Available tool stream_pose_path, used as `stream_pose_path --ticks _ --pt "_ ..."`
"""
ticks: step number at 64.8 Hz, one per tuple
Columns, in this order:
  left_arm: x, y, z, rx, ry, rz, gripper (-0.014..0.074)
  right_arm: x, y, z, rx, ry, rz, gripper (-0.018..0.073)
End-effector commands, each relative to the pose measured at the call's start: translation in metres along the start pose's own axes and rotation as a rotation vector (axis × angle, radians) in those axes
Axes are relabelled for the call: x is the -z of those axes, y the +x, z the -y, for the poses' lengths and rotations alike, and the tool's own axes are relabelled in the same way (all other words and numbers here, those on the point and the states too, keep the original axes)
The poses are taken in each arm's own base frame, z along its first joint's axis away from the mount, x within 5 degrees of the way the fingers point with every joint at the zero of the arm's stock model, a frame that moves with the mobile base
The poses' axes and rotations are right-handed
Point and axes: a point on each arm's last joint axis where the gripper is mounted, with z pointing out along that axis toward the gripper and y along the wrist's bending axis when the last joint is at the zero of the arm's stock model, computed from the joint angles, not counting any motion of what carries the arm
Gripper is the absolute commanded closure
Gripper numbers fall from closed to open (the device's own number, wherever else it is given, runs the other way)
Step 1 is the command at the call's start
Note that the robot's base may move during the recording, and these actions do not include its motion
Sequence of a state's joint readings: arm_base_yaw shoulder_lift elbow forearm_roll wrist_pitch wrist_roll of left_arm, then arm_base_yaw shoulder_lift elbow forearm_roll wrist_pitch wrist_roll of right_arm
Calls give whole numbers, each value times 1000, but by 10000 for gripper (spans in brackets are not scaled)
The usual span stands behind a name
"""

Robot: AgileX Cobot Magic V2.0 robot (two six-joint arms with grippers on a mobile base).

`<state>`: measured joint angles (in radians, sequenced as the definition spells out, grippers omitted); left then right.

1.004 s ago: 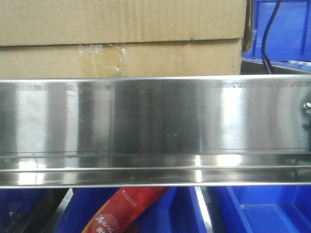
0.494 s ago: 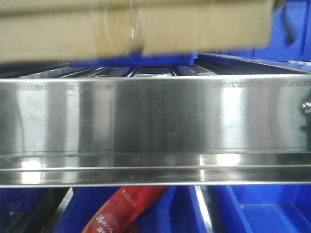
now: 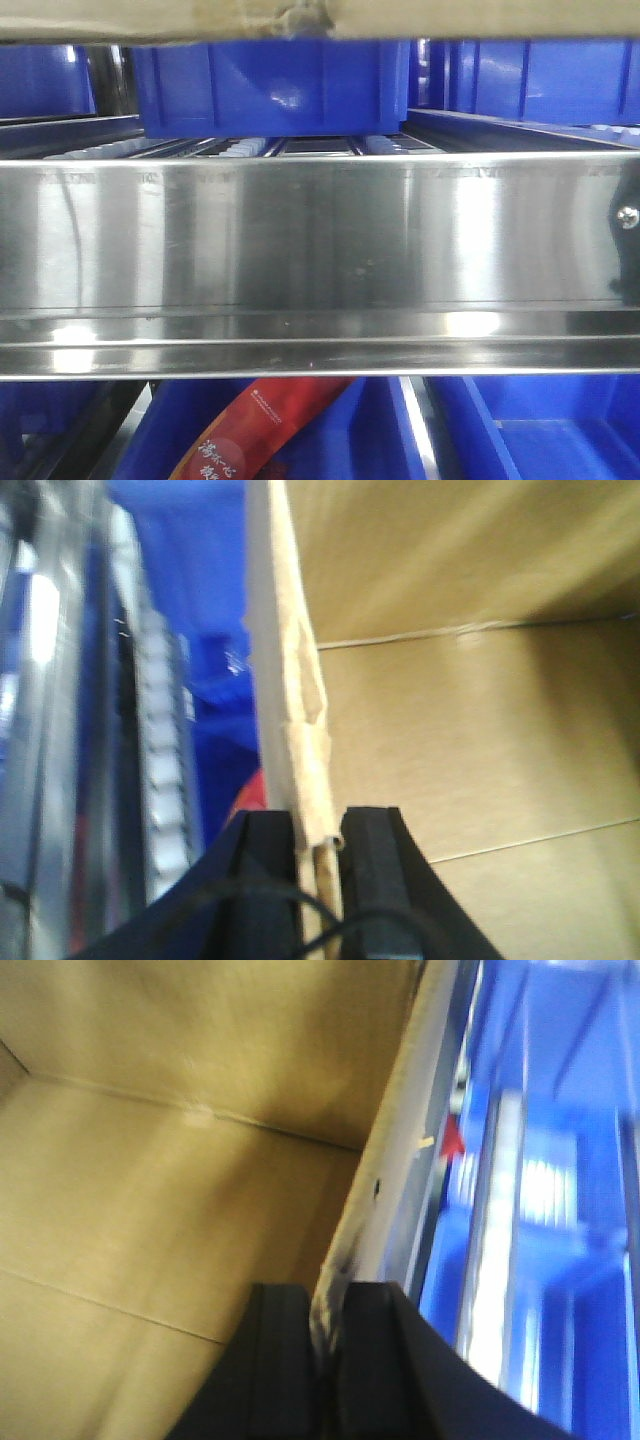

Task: Grab carton from right shelf to conveyor
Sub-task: 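Lift the carton off the shelf with both grippers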

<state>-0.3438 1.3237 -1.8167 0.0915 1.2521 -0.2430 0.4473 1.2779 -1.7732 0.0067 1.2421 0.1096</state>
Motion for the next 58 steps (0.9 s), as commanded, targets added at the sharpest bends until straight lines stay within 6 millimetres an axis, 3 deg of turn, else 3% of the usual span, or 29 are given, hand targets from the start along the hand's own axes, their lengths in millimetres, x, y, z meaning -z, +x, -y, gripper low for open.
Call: stream_pose_path --ticks 1,16,58 --pt "20 3 3 9 31 65 603 9 7 5 22 37 28 627" --pt "17 17 5 -3 38 25 603 11 8 5 22 37 27 627" --pt "16 17 5 -3 37 23 603 11 6 5 23 34 55 627"
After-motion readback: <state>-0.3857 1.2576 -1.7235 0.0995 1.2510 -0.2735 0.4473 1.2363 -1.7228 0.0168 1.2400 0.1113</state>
